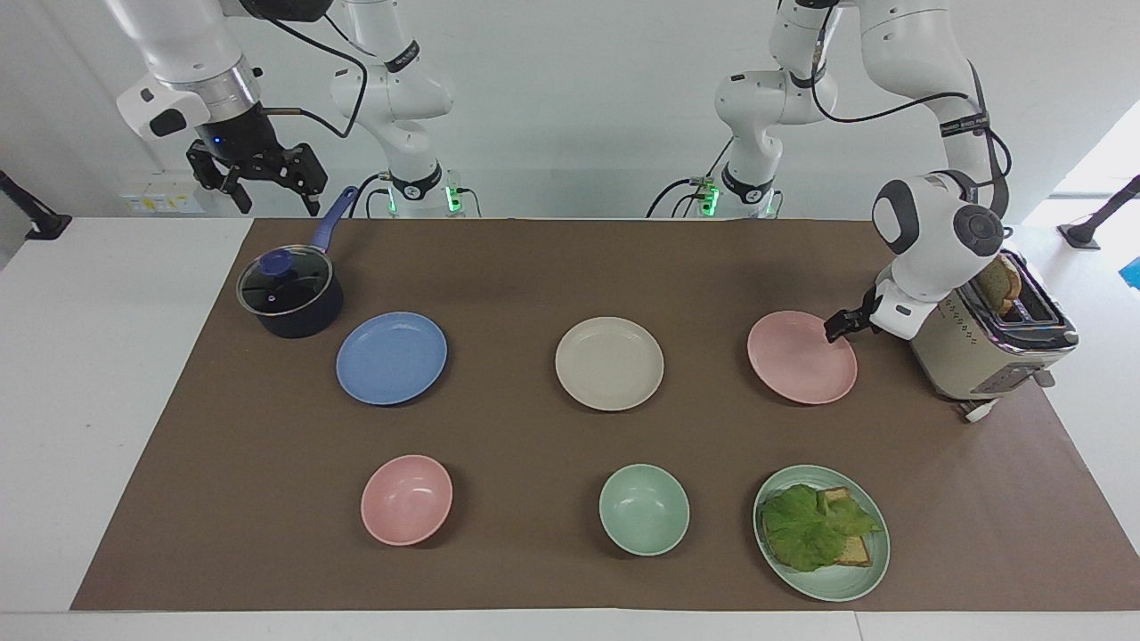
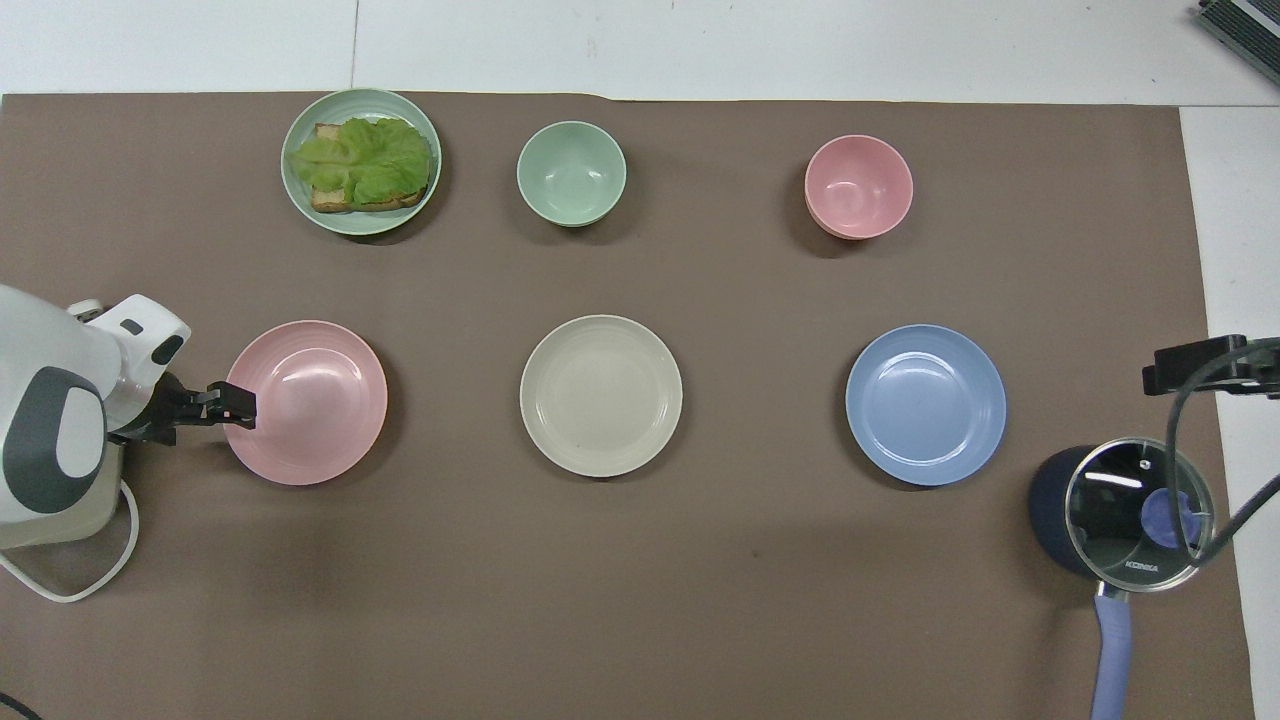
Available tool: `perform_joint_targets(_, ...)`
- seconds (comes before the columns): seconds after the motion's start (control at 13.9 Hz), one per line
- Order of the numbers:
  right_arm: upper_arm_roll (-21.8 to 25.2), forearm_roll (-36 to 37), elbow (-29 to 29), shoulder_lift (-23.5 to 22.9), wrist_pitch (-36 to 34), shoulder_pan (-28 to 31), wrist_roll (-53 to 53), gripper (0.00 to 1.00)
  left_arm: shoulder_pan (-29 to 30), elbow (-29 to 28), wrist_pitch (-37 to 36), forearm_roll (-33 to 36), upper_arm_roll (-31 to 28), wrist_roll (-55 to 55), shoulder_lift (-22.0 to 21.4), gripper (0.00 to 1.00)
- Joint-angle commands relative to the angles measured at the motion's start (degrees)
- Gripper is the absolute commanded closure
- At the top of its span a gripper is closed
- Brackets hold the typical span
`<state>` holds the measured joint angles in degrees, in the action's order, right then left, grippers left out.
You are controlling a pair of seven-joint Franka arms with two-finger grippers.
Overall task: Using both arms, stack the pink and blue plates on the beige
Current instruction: 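Reach the left gripper to the pink plate rim and grasp it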
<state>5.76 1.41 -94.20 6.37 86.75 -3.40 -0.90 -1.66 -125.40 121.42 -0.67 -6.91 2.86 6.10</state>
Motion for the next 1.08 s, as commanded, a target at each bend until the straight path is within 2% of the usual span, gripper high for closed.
perform_joint_targets(0.0, -0.1, -1.0, -0.6, 0.7, 0.4, 0.5, -0.2, 0.00, 0.9, -2.1, 1.1, 0.6, 0.6, -0.2, -1.0, 0.00)
perform_joint_targets(0.07, -0.1, -1.0, -0.6, 0.7, 0.4, 0.5, -0.2, 0.00, 0.9, -2.4, 1.0, 0.6, 0.6, 0.0, -1.2, 0.09)
perform_joint_targets(0.29, -0.1, -1.0, -0.6, 0.7, 0.4, 0.5, -0.2, 0.00, 1.0, -3.2, 0.9, 0.6, 0.6, 0.0, -1.5, 0.64)
perform_joint_targets(0.5, -0.1, -1.0, -0.6, 0.7, 0.4, 0.6, -0.2, 0.00, 1.0, -3.2, 0.8, 0.6, 0.6, 0.0, -1.5, 0.98)
perform_joint_targets(0.65, -0.1, -1.0, -0.6, 0.7, 0.4, 0.5, -0.2, 0.00, 1.0, -2.9, 0.1, 0.3, 0.6, 0.0, -1.4, 1.00)
perform_joint_targets(0.79, -0.1, -1.0, -0.6, 0.7, 0.4, 0.5, -0.2, 0.00, 1.0, -0.4, -4.4, -2.7, 0.6, -0.2, -0.9, 1.00)
perform_joint_targets(1.01, -0.2, -1.0, -0.6, 0.7, 0.4, 0.5, -0.2, 0.00, 0.1, 5.1, -13.2, -3.5, 0.8, -0.5, -1.3, 1.00)
